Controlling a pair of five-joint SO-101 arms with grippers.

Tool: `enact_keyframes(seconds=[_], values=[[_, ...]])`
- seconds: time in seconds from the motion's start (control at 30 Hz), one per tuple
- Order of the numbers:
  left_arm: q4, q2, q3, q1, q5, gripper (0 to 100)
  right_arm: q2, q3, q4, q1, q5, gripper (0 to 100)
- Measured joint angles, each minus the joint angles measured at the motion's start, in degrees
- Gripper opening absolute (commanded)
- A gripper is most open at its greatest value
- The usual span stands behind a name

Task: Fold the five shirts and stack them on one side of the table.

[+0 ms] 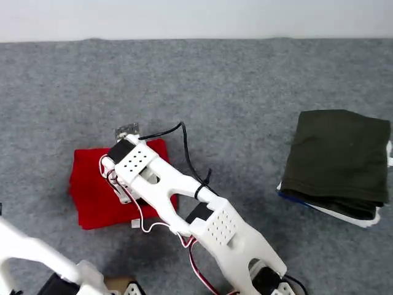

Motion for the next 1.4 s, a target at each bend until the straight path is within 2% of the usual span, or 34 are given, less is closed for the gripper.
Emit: enact_keyframes(seconds=[0.07, 0.2, 0.27, 0.4, 0.57, 0.63, 0.73, 0.9, 1.03, 1.1, 1.27, 1.33, 1.4], values=[[0.0, 0.0, 0.0, 0.0, 0.0, 1, 0.0, 0.0, 0.0, 0.0, 0.4, 1.1], [0.0, 0.0, 0.0, 0.0, 0.0, 1, 0.0, 0.0, 0.7, 1.0, 3.9, 3.4], [0.0, 0.0, 0.0, 0.0, 0.0, 1, 0.0, -0.4, 2.0, 2.6, 4.2, 0.5], [0.0, 0.0, 0.0, 0.0, 0.0, 1, 1.5, -3.9, 5.8, 5.3, 6.2, 0.8], [0.0, 0.0, 0.0, 0.0, 0.0, 1, -0.9, -4.0, 5.9, 11.8, 15.6, 0.8], [0.0, 0.0, 0.0, 0.0, 0.0, 1, -2.5, -3.9, 5.9, 15.9, 22.2, 0.8], [0.0, 0.0, 0.0, 0.0, 0.0, 1, -5.0, -3.9, 5.9, 22.1, 36.0, 0.9], [0.0, 0.0, 0.0, 0.0, 0.0, 1, -5.6, -3.9, 5.1, 32.1, 64.7, 0.9], [0.0, 0.0, 0.0, 0.0, 0.0, 1, -5.6, -3.9, -1.8, 36.9, 85.5, 0.9], [0.0, 0.0, 0.0, 0.0, 0.0, 1, -5.6, -3.9, -5.9, 37.3, 91.0, 1.9], [0.0, 0.0, 0.0, 0.0, 0.0, 1, -5.6, -4.7, -9.3, 36.6, 92.5, 19.5], [0.0, 0.0, 0.0, 0.0, 0.0, 1, -5.8, -6.9, -8.6, 36.0, 88.5, 25.0], [0.0, 0.0, 0.0, 0.0, 0.0, 1, -7.0, -9.6, -6.1, 35.7, 82.7, 25.6]])
